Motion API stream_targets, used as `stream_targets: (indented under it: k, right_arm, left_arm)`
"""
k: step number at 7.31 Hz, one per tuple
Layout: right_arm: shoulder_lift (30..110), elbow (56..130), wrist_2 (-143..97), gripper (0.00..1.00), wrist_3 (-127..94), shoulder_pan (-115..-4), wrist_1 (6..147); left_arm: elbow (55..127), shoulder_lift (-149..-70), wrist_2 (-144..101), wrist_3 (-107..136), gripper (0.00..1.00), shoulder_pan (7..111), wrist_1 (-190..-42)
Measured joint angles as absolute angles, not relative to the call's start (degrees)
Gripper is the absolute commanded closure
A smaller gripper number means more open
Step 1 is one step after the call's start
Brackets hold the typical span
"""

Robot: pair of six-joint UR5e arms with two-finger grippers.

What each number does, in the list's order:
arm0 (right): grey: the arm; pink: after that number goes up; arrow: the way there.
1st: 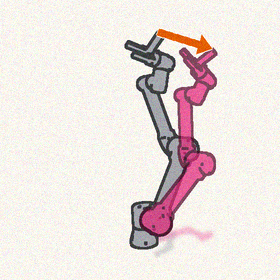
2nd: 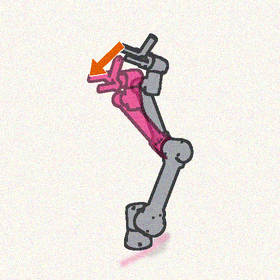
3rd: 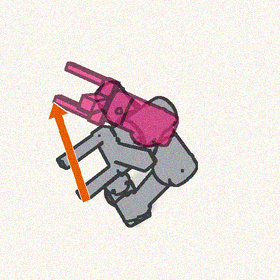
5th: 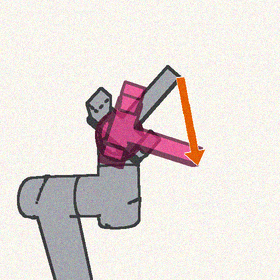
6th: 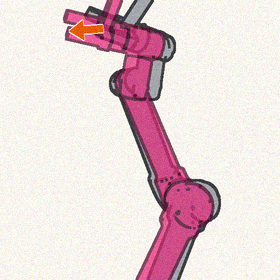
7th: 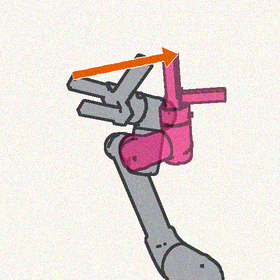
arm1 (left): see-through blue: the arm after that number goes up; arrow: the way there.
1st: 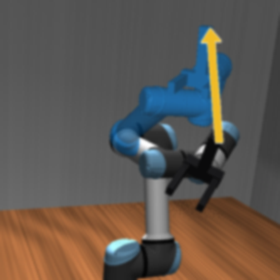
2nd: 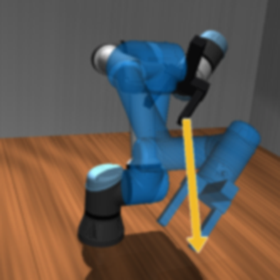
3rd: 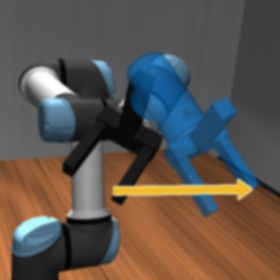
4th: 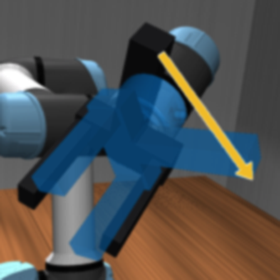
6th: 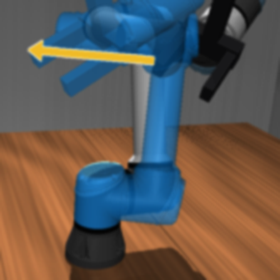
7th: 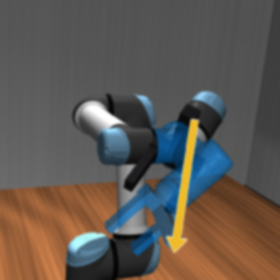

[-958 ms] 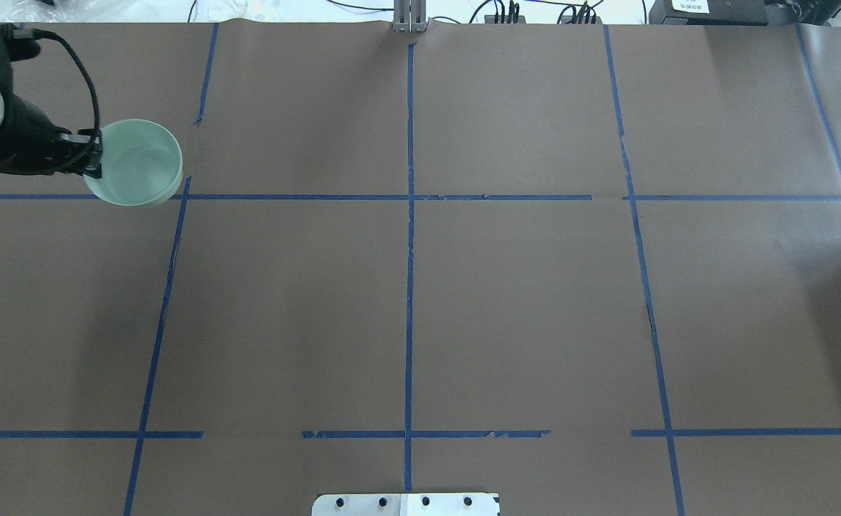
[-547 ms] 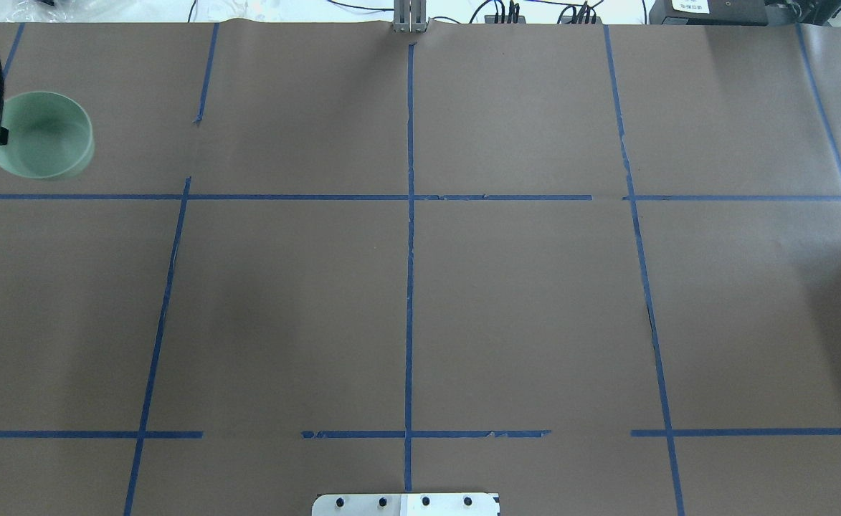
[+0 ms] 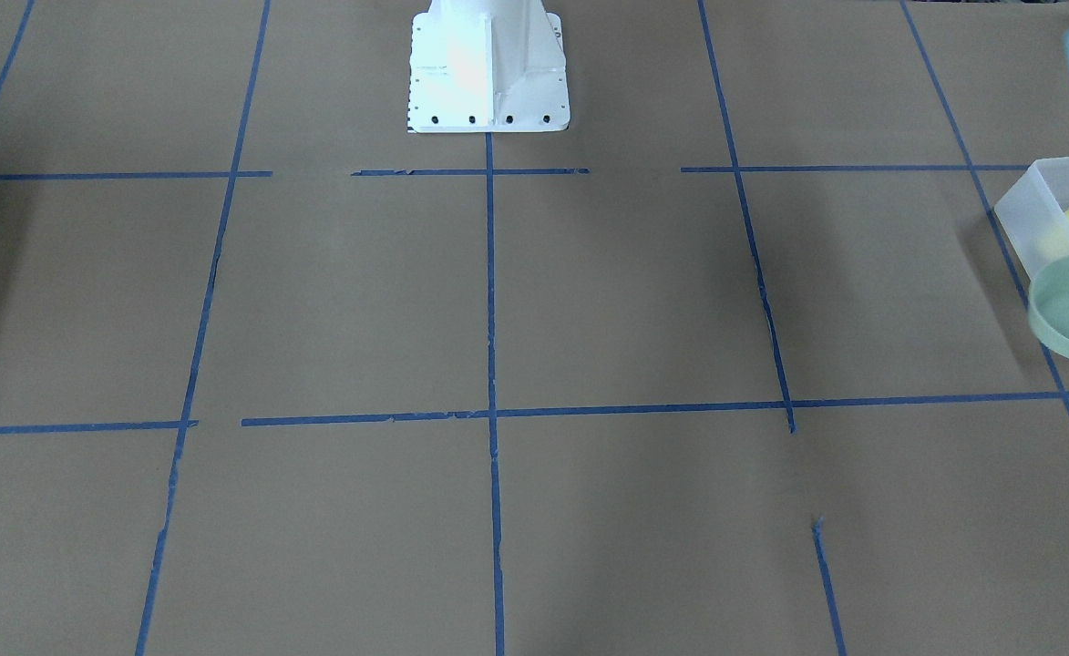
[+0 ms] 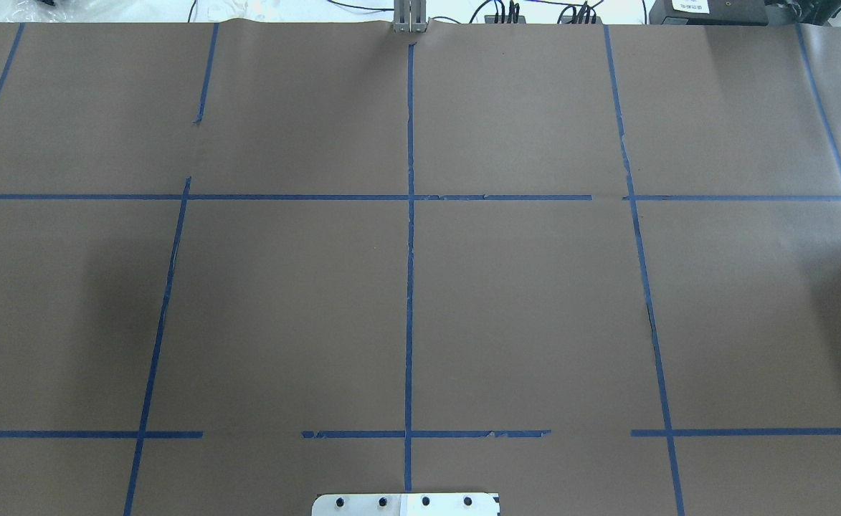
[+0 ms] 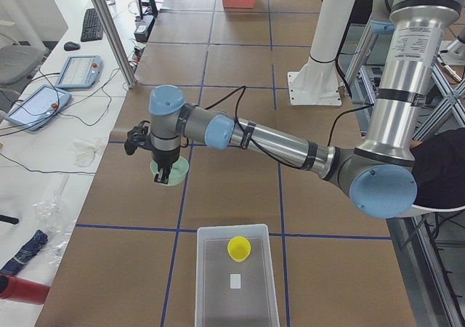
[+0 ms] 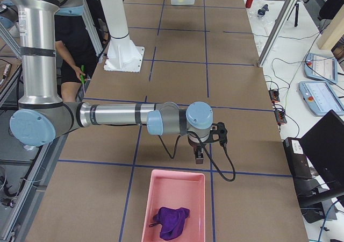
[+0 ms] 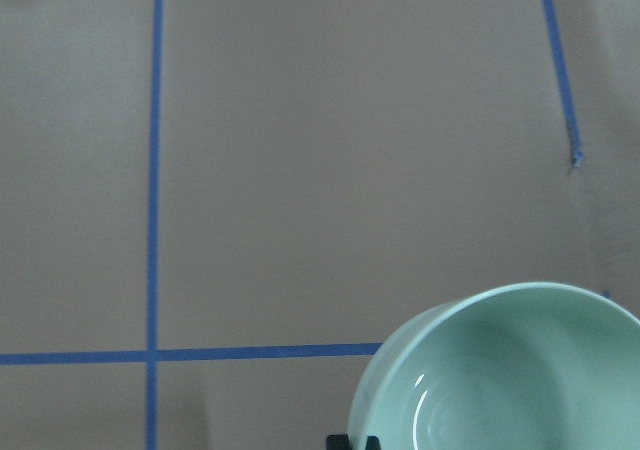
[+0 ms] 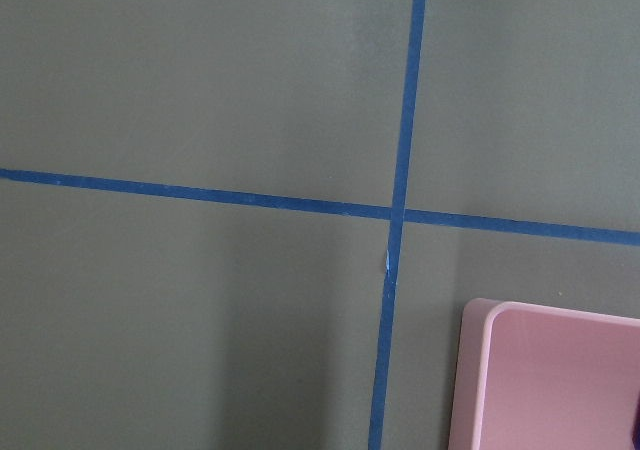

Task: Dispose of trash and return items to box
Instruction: 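Lower the pale green bowl into the clear bin and open the left gripper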

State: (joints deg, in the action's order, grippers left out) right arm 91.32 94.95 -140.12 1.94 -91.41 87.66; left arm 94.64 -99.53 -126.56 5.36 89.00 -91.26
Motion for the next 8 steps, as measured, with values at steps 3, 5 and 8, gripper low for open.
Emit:
stream_targets:
  k: [3,5,8]
  right_arm:
    - [91.3,94.6,-141.2,0.0,2.0,-91.4,87.3]
    - [91.2,94.9,-141.2,0.0,2.0,-91.4,87.2]
    - [91.2,95.3,-141.0,0.0,2.1,-91.4,87.2]
  left_arm:
    - [81.1,-98.4,-125.7,-14.4,1.0,98.3,-91.8]
    - [76.7,-92.4,-123.2,-18.8,1.0,99.7,-98.4]
    - [72.7,-84.8,-122.6,-19.7,0.2,99.8,-109.2]
